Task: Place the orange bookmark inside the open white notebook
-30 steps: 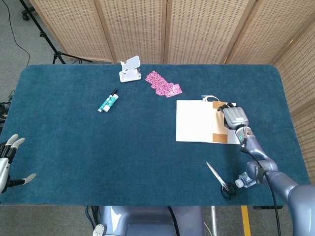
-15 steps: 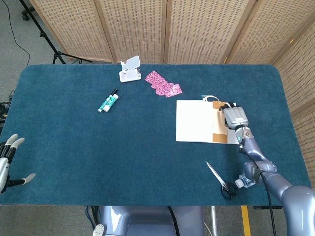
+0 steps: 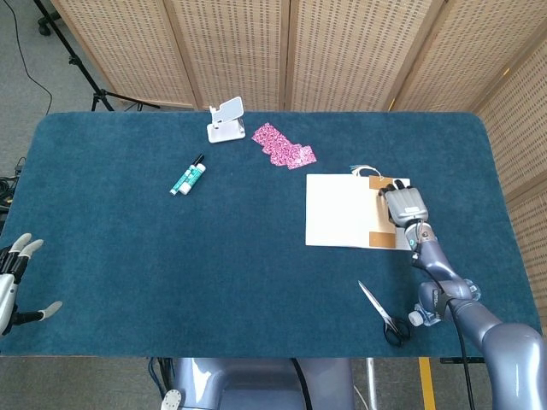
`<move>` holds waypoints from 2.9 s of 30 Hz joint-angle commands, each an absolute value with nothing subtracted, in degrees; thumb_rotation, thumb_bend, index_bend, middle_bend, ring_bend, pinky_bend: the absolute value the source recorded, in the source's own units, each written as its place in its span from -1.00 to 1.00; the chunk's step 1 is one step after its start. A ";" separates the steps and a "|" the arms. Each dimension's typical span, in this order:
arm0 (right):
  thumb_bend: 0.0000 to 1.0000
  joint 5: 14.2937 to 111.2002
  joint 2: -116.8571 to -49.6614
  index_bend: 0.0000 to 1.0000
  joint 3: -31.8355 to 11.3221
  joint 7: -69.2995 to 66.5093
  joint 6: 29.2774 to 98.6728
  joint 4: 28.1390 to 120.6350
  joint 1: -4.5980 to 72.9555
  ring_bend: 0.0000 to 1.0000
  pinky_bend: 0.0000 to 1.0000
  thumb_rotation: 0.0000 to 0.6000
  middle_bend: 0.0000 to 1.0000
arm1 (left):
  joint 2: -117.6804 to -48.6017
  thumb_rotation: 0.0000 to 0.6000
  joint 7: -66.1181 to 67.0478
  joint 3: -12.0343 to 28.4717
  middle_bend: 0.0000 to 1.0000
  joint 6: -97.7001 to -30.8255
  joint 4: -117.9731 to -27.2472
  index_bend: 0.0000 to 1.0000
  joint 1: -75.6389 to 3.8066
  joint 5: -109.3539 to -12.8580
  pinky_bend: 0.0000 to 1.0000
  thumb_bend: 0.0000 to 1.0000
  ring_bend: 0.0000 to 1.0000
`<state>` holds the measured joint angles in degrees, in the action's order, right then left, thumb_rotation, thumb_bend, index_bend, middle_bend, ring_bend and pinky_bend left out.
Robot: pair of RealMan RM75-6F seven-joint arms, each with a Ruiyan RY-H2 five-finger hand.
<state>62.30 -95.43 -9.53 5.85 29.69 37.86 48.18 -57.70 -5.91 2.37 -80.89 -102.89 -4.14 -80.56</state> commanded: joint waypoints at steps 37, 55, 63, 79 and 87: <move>1.00 63.51 -97.99 -0.56 -10.91 9.84 31.73 38.00 48.72 -0.84 -0.53 1.00 -0.61 | -57.81 1.00 -5.46 2.43 -1.00 -80.47 -102.97 -1.00 -4.39 -80.12 -1.00 -1.00 -1.00; 1.00 56.23 -98.23 -0.56 -12.18 19.31 33.31 42.61 48.15 -0.84 -0.53 1.00 -0.61 | -57.43 1.00 -6.53 2.27 -1.00 -80.87 -102.81 -1.00 -4.13 -80.68 -1.00 -1.00 -1.00; 1.00 54.43 -98.22 -0.56 -12.30 21.54 33.97 43.15 48.20 -0.84 -0.53 1.00 -0.61 | -57.42 1.00 -6.57 2.26 -1.00 -80.87 -102.77 -1.00 -4.14 -80.74 -1.00 -1.00 -1.00; 1.00 52.08 -96.77 -0.56 -12.59 23.70 35.73 45.97 47.87 -0.85 -0.53 1.00 -0.62 | -57.44 1.00 -6.39 2.16 -1.00 -80.90 -102.89 -1.00 -4.14 -80.94 -1.00 -1.00 -1.00; 1.00 51.61 -96.34 -0.56 -12.72 24.17 36.59 46.81 48.02 -0.85 -0.53 1.00 -0.62 | -57.38 1.00 -6.68 2.09 -1.00 -81.10 -102.80 -1.00 -4.04 -81.20 -1.00 -1.00 -1.00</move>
